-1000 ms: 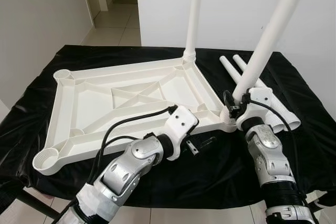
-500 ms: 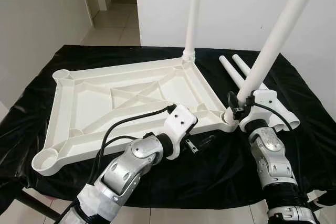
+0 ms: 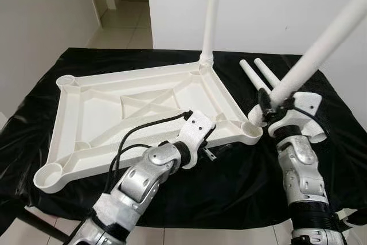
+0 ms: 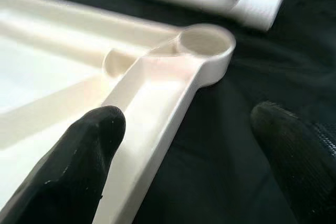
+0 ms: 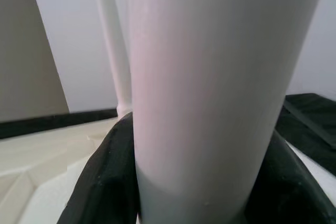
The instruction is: Building children table
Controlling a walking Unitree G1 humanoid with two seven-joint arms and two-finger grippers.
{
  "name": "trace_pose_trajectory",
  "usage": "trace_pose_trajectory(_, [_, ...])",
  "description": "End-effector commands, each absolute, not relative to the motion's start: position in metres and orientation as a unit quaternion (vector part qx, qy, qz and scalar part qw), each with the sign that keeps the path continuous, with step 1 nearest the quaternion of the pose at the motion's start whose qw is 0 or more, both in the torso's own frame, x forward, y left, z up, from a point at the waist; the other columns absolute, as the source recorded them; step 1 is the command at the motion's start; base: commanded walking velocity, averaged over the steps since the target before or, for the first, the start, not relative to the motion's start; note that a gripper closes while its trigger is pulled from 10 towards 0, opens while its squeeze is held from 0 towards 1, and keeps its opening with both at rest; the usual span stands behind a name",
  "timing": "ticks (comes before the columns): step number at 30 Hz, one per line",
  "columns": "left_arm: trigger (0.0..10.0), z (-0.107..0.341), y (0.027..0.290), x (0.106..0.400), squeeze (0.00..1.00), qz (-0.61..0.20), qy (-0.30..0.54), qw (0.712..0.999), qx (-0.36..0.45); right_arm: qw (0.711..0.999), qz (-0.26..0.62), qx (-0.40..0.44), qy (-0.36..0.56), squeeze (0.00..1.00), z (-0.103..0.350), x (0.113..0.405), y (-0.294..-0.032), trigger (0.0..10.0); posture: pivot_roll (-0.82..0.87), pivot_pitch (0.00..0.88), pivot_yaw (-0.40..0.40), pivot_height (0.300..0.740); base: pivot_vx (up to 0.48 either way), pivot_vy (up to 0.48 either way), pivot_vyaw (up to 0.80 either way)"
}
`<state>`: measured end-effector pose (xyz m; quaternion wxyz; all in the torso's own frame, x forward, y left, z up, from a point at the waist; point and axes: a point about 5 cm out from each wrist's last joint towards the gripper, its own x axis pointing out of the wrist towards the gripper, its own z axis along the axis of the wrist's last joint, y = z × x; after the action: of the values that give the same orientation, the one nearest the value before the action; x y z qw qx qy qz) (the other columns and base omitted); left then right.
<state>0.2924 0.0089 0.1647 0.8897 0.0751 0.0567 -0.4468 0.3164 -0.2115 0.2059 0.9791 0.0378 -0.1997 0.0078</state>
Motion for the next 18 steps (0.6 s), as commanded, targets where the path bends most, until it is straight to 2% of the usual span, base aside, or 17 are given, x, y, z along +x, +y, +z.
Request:
trace_pose_trajectory(1, [10.0, 0.157, 0.016, 0.304, 0.00, -0.371, 0.078, 0.921, 0.094, 0.975, -0.001, 0.053, -0.215, 0.00, 0.215, 0.313, -0.215, 10.0, -0.03, 0.057, 0.046, 0.740, 0.000, 0.000, 0.00])
trace_pose_trajectory(5, [10.0, 0.145, 0.021, 0.316, 0.00, -0.330, 0.123, 0.927, 0.126, 0.974, -0.007, 0.047, -0.220, 0.00, 0.218, 0.308, -0.218, 10.0, -0.05, 0.055, 0.057, 0.740, 0.000, 0.000, 0.00])
trace_pose_trajectory(12, [10.0, 0.138, 0.024, 0.319, 0.00, -0.322, 0.153, 0.921, 0.155, 0.975, -0.011, 0.044, -0.218, 0.00, 0.217, 0.306, -0.220, 10.0, -0.05, 0.050, 0.069, 0.740, 0.000, 0.000, 0.00])
trace_pose_trajectory(13, [8.2, 0.138, 0.024, 0.320, 0.00, -0.324, 0.152, 0.919, 0.166, 0.975, -0.012, 0.044, -0.217, 0.00, 0.217, 0.306, -0.220, 10.0, -0.05, 0.050, 0.069, 0.740, 0.000, 0.000, 0.00])
trace_pose_trajectory(15, [8.2, 0.137, 0.024, 0.319, 0.00, -0.328, 0.154, 0.917, 0.168, 0.975, -0.012, 0.045, -0.216, 0.00, 0.217, 0.306, -0.219, 10.0, -0.05, 0.046, 0.073, 0.740, 0.000, 0.000, 0.00])
trace_pose_trajectory(16, [6.0, 0.139, 0.024, 0.321, 0.00, -0.329, 0.148, 0.916, 0.174, 0.976, -0.013, 0.046, -0.215, 0.00, 0.217, 0.306, -0.219, 10.0, -0.05, 0.045, 0.075, 0.740, 0.000, 0.000, 0.00])
trace_pose_trajectory(17, [6.0, 0.139, 0.024, 0.321, 0.00, -0.329, 0.148, 0.916, 0.174, 0.976, -0.013, 0.046, -0.215, 0.00, 0.217, 0.306, -0.219, 10.0, -0.05, 0.045, 0.075, 0.740, 0.000, 0.000, 0.00])
trace_pose_trajectory(18, [0.3, 0.139, 0.024, 0.321, 0.00, -0.335, 0.146, 0.912, 0.185, 0.976, -0.014, 0.047, -0.213, 0.00, 0.216, 0.306, -0.219, 10.0, -0.05, 0.044, 0.079, 0.740, 0.000, 0.000, 0.00])
